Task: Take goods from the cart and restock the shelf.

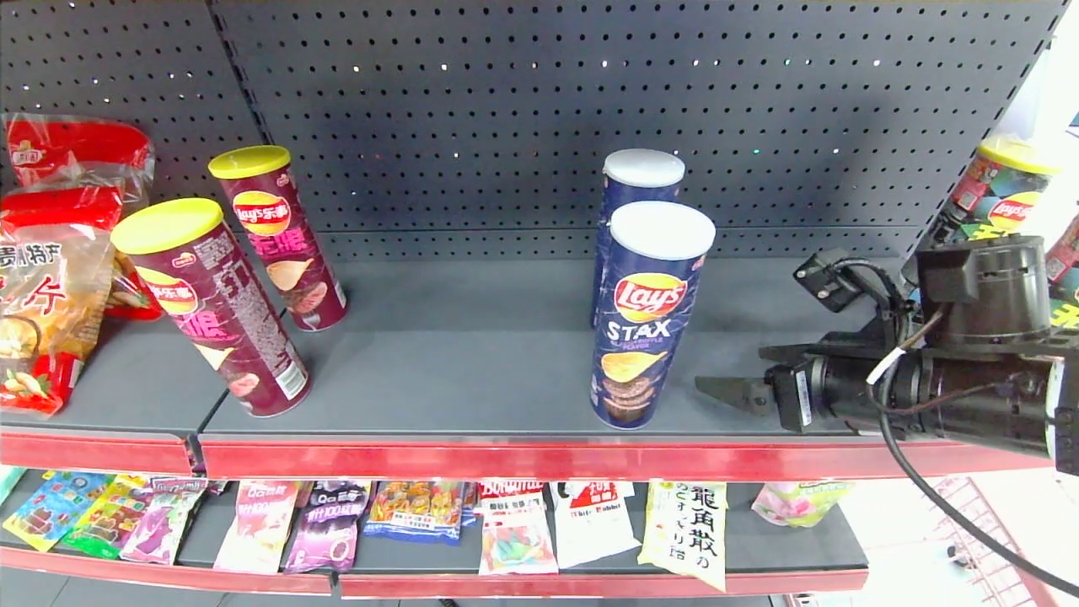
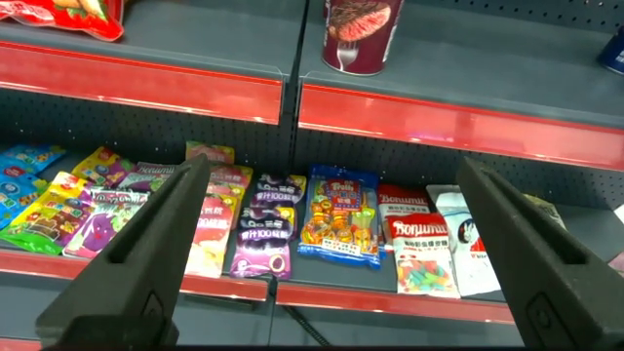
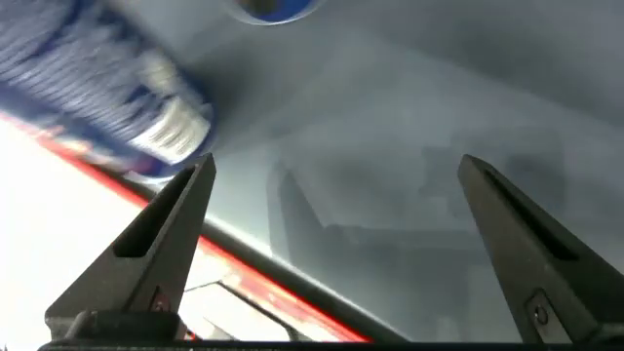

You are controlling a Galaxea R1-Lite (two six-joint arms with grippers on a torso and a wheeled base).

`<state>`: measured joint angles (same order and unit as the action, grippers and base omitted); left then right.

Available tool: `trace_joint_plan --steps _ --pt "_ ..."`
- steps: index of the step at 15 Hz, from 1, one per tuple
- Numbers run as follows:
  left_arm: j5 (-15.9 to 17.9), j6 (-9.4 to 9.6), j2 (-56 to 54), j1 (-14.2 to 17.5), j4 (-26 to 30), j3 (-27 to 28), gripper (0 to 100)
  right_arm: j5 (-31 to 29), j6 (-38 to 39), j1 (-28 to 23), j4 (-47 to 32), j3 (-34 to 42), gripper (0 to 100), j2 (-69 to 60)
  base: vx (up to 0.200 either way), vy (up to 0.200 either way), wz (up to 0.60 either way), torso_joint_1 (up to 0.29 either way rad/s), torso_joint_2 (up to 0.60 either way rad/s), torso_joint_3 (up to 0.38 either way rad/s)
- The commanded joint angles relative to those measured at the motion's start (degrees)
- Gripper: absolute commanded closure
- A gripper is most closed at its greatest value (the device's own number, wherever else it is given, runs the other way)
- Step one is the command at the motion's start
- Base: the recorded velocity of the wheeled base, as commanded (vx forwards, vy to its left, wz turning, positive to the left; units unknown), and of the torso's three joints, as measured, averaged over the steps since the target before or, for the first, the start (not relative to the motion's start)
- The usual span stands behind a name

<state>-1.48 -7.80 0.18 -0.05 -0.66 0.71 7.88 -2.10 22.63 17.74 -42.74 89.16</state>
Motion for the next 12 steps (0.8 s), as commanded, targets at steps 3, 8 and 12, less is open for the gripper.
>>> trace_joint_plan --steps 3,8,12 --pt "0.0 -0.02 0.1 0.0 0.0 0.0 0 0.3 -1.0 2.3 0.1 -0.1 0 1.2 0.0 0.0 0.0 0.0 0.0 0.0" --pt "0.0 -0.02 0.1 0.0 0.0 0.0 0 0.9 -3.2 4.7 0.1 0.6 0 1.0 0.0 0.0 0.0 0.0 0.0 0.0" --pt "0.0 -0.02 0.1 0.0 0.0 0.0 0 1.2 -3.4 7.6 3.1 0.7 0 2.2 0.0 0.0 0.0 0.0 0.0 0.0"
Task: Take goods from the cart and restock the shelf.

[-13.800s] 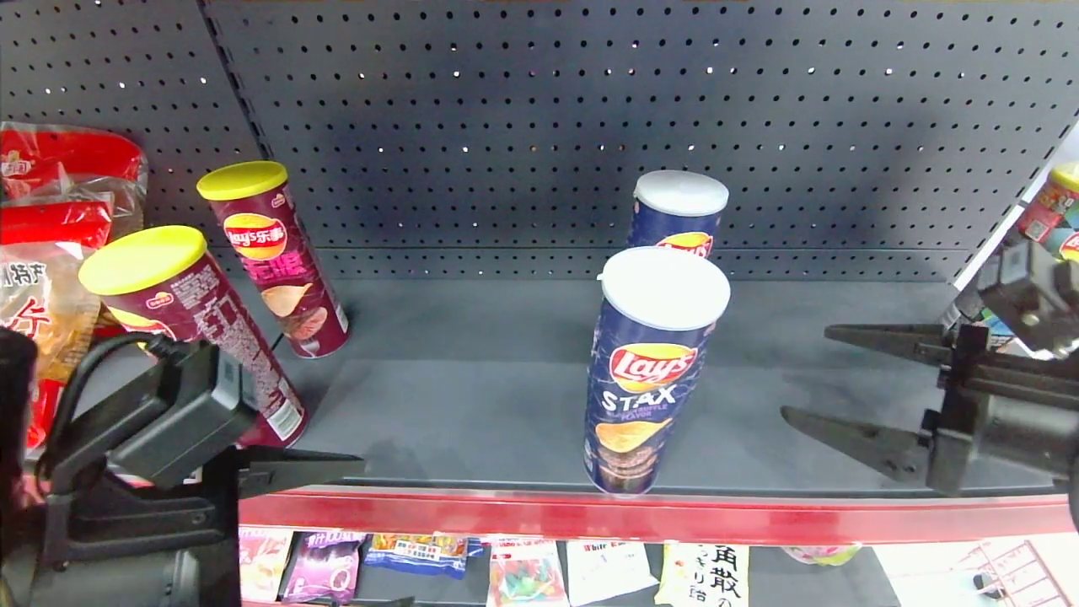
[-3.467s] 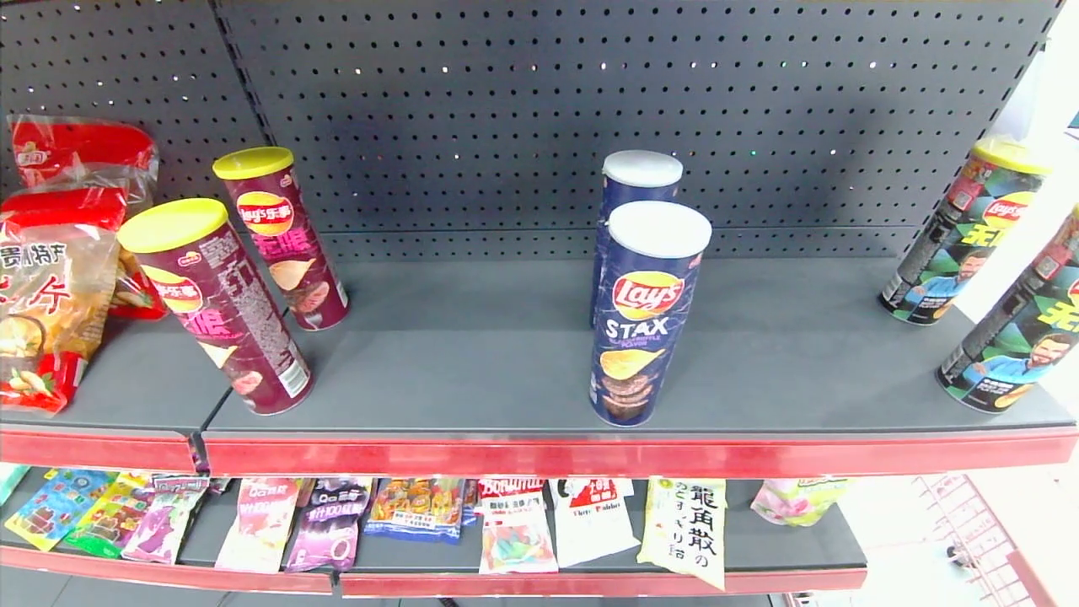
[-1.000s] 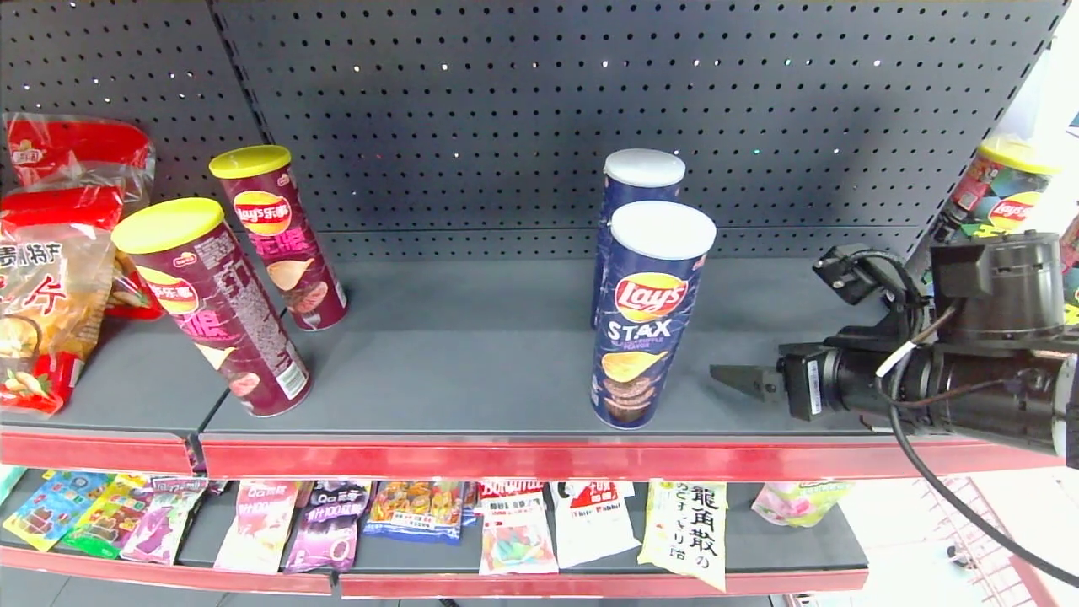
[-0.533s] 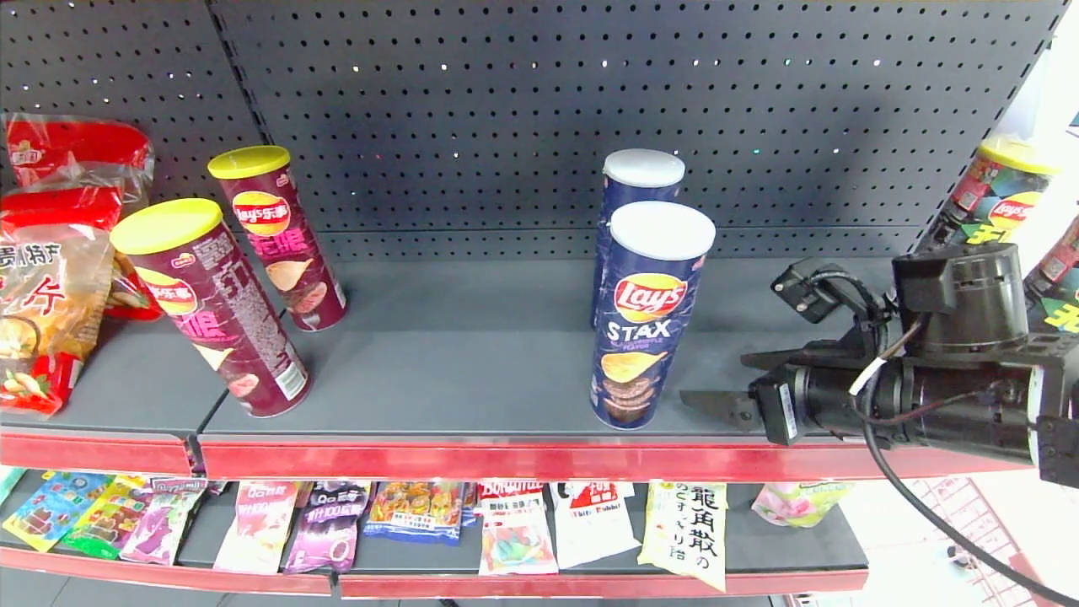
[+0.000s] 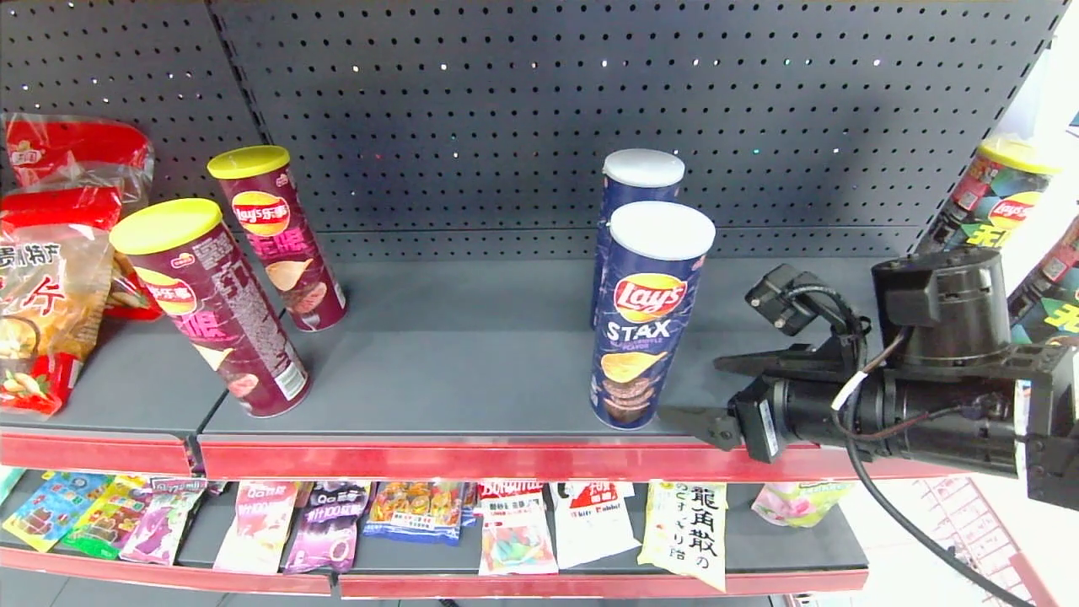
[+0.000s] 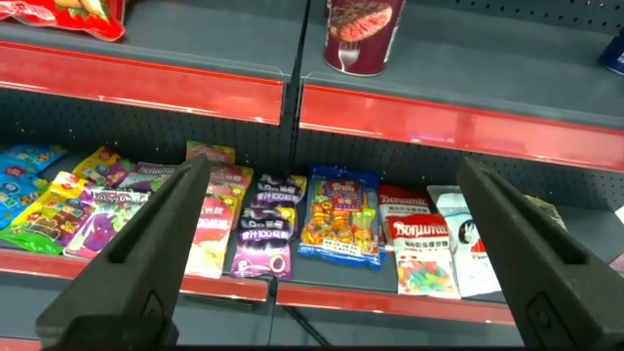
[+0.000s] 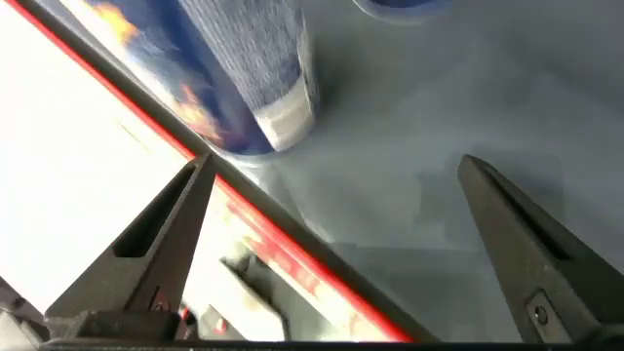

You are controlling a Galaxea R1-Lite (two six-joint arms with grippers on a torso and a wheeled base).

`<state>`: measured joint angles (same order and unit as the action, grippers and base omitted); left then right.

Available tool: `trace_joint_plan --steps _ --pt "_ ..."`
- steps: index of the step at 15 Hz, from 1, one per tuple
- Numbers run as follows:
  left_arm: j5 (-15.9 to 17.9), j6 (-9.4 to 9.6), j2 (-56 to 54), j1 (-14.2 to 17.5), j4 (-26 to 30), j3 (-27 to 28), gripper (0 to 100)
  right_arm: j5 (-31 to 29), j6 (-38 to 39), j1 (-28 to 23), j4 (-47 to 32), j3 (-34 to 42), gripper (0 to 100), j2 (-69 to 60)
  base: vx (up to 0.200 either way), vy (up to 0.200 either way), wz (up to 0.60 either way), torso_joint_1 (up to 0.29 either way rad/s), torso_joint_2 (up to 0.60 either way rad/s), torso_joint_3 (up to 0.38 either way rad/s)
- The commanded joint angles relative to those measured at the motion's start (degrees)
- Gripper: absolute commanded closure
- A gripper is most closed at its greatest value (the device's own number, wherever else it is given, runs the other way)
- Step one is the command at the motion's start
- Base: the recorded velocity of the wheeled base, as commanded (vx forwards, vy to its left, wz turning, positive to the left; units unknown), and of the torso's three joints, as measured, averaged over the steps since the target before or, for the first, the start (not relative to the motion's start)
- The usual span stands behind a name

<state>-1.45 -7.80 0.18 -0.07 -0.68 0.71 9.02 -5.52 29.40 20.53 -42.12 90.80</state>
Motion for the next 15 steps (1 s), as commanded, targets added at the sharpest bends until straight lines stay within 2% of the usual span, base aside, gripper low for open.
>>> trace_joint_plan --steps 1,15 --pt "0.0 -0.02 0.1 0.0 0.0 0.0 0 0.0 -0.2 1.1 0.5 0.1 0 0.7 0.0 0.0 0.0 0.0 0.0 0.0" --pt "0.0 -0.02 0.1 0.1 0.0 0.0 0 -0.5 -1.9 1.3 1.1 0.1 0 3.2 0.0 0.0 0.0 0.0 0.0 0.0"
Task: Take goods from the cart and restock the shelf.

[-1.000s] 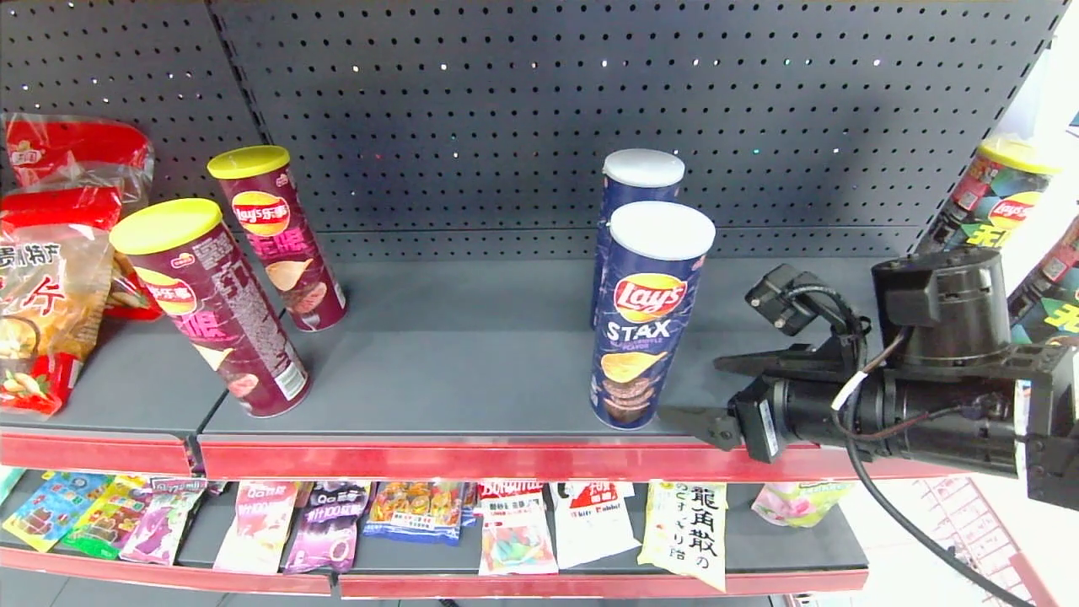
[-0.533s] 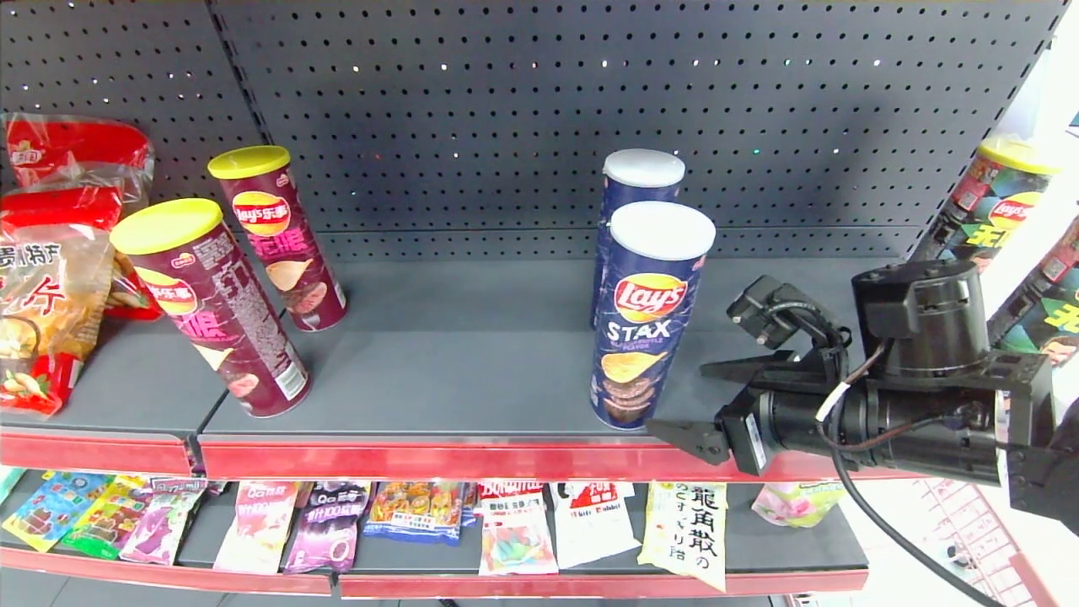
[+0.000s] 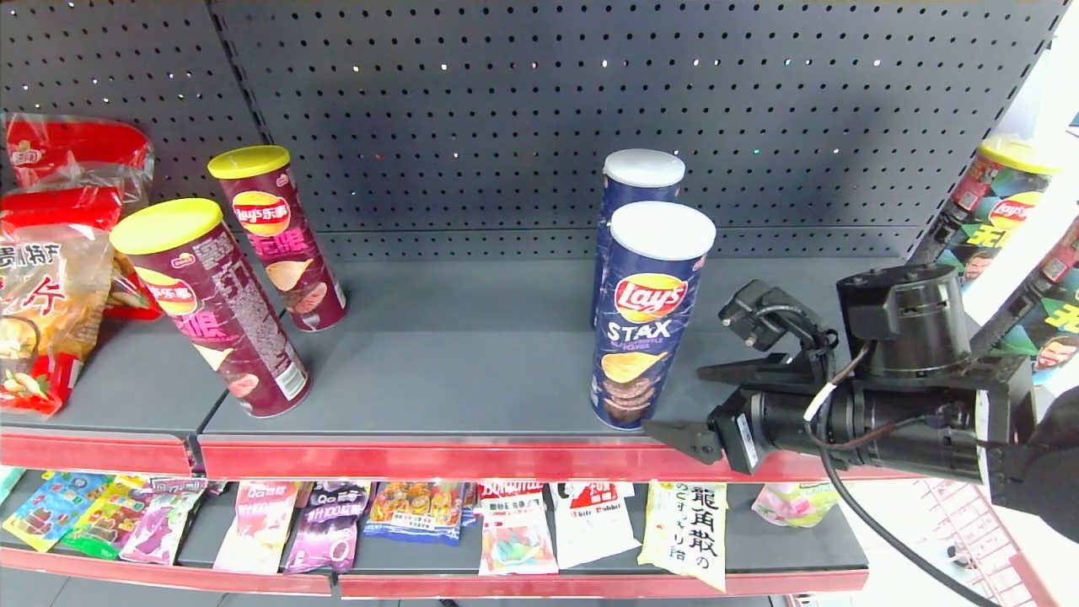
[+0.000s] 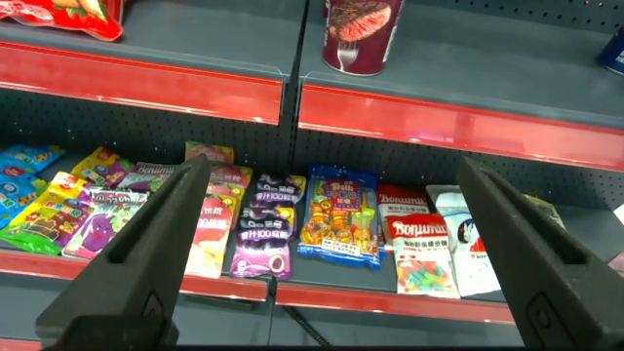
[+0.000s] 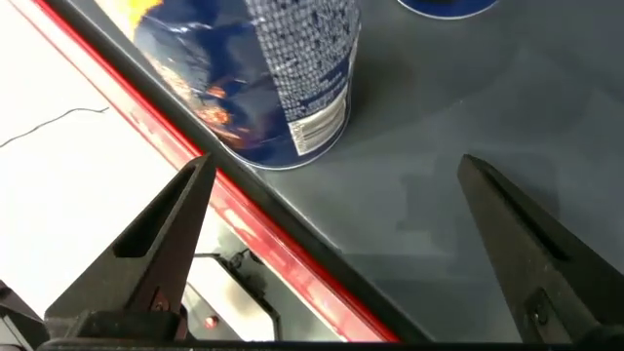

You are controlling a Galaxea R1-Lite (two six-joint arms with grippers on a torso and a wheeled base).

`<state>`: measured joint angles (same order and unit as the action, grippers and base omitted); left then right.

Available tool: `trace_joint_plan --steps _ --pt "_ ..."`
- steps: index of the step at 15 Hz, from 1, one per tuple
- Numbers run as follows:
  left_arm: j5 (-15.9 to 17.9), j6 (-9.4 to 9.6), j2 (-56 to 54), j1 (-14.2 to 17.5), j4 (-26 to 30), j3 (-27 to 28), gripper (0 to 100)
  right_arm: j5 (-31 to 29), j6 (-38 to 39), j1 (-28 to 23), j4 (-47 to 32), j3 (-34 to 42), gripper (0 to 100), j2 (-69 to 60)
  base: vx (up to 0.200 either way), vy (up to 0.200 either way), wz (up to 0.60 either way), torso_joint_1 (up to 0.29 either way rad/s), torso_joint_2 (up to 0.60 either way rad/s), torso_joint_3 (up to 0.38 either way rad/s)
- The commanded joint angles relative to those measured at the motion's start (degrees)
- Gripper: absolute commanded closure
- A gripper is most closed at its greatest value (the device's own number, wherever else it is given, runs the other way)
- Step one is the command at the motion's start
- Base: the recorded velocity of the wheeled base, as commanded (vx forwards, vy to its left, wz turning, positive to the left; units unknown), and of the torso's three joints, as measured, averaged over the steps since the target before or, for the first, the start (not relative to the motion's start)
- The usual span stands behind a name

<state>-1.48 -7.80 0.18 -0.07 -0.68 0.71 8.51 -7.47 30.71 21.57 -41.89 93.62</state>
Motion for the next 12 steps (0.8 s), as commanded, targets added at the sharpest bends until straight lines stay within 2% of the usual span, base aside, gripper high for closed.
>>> trace_joint_plan --steps 1,12 --pt "0.0 -0.02 0.1 0.0 0.0 0.0 0 0.0 0.0 0.0 0.1 -0.1 0 0.4 0.0 0.0 0.0 0.0 0.0 0.0" --pt "0.0 -0.02 0.1 0.0 0.0 0.0 0 -1.0 0.2 -2.3 0.0 -1.9 0 2.4 0.0 0.0 0.0 0.0 0.0 0.0"
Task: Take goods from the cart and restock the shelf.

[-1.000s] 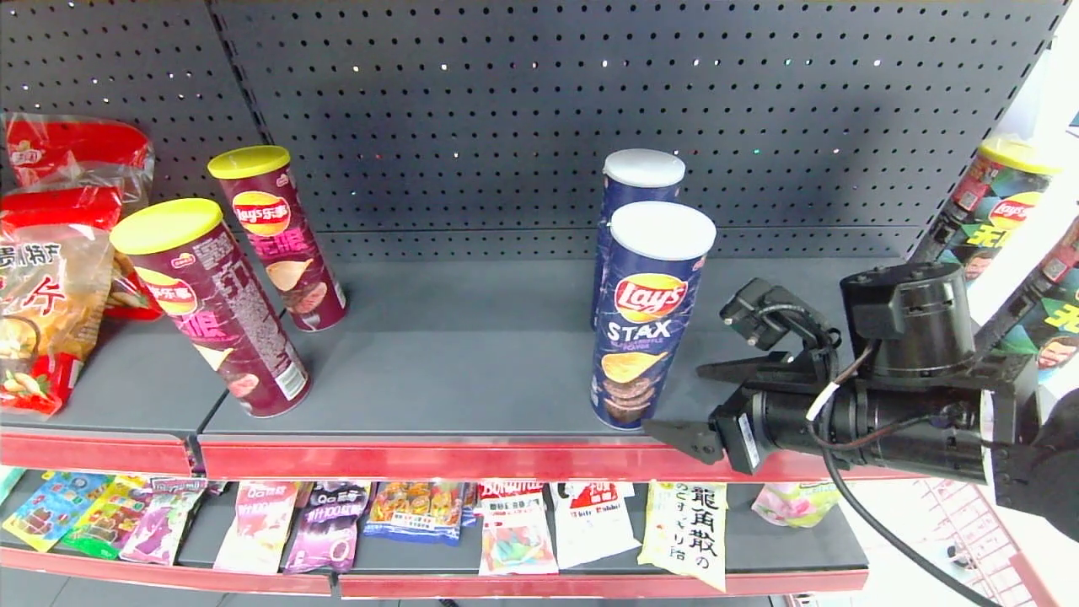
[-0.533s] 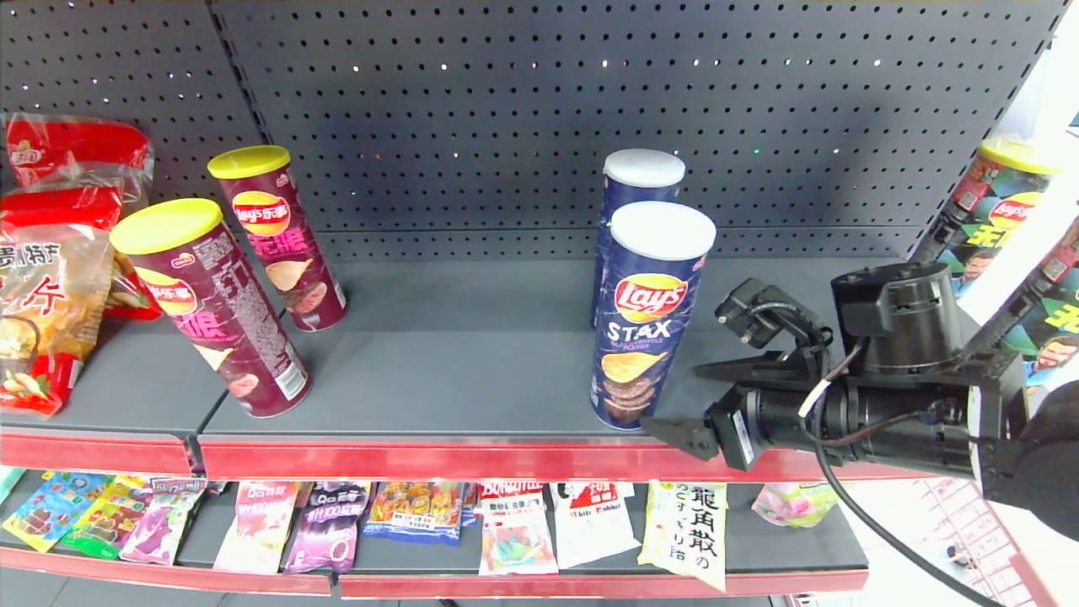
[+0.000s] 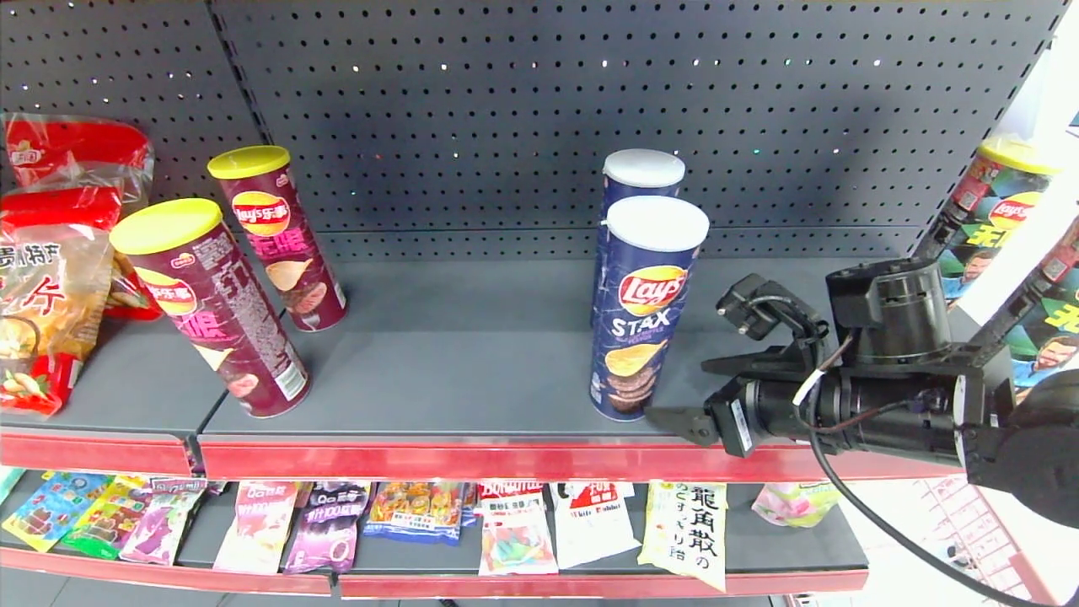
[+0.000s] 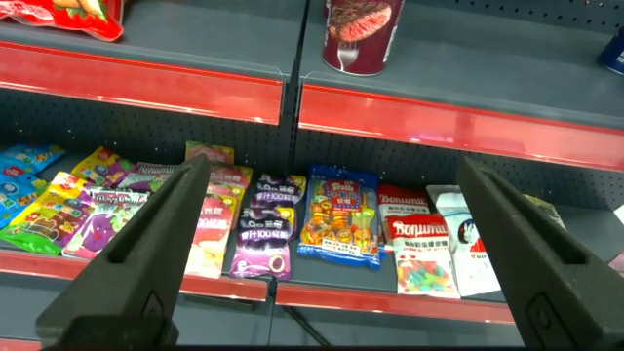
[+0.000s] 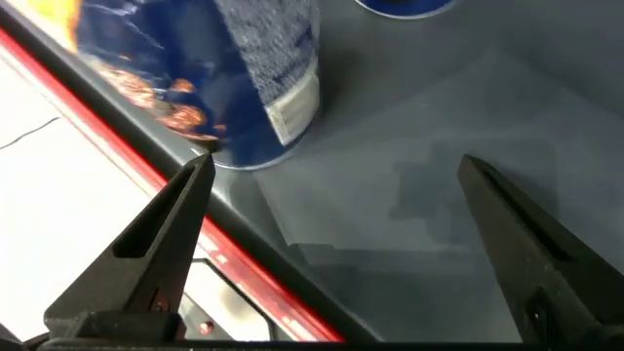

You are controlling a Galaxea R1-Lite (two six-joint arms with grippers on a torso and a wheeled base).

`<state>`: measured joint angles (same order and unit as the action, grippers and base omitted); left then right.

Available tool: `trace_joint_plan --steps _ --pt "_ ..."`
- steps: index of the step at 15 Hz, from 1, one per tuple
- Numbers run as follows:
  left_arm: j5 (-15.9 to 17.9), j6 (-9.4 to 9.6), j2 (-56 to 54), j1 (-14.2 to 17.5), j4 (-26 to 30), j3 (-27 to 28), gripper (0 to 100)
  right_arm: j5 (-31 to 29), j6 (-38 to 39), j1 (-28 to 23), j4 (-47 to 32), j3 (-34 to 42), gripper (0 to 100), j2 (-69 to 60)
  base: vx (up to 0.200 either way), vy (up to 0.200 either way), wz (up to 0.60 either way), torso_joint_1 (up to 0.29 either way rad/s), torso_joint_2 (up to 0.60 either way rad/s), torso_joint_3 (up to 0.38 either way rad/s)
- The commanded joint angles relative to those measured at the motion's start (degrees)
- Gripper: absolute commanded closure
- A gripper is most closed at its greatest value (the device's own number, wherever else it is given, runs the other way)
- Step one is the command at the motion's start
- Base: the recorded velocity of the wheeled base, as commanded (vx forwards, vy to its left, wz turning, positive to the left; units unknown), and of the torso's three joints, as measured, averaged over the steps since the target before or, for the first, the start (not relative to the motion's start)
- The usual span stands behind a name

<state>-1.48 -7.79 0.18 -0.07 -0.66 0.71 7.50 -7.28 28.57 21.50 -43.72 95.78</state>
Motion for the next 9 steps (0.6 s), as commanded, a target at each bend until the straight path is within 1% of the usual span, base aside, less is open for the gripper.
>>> trace_joint_plan --steps 1,6,9 --pt "0.0 -0.03 0.1 0.0 0.0 0.0 0 0.1 0.0 -0.4 0.0 -0.1 0 0.2 0.0 0.0 0.0 0.0 0.0 0.0" --pt "0.0 -0.03 0.1 0.0 0.0 0.0 0 0.1 0.0 -0.7 0.0 0.6 0 -1.3 0.0 0.0 0.0 0.0 0.0 0.0" --pt "0.0 -0.03 0.1 0.1 0.0 0.0 0 0.1 -0.1 -3.7 -0.1 1.0 0 -1.7 0.0 0.0 0.0 0.0 0.0 0.0"
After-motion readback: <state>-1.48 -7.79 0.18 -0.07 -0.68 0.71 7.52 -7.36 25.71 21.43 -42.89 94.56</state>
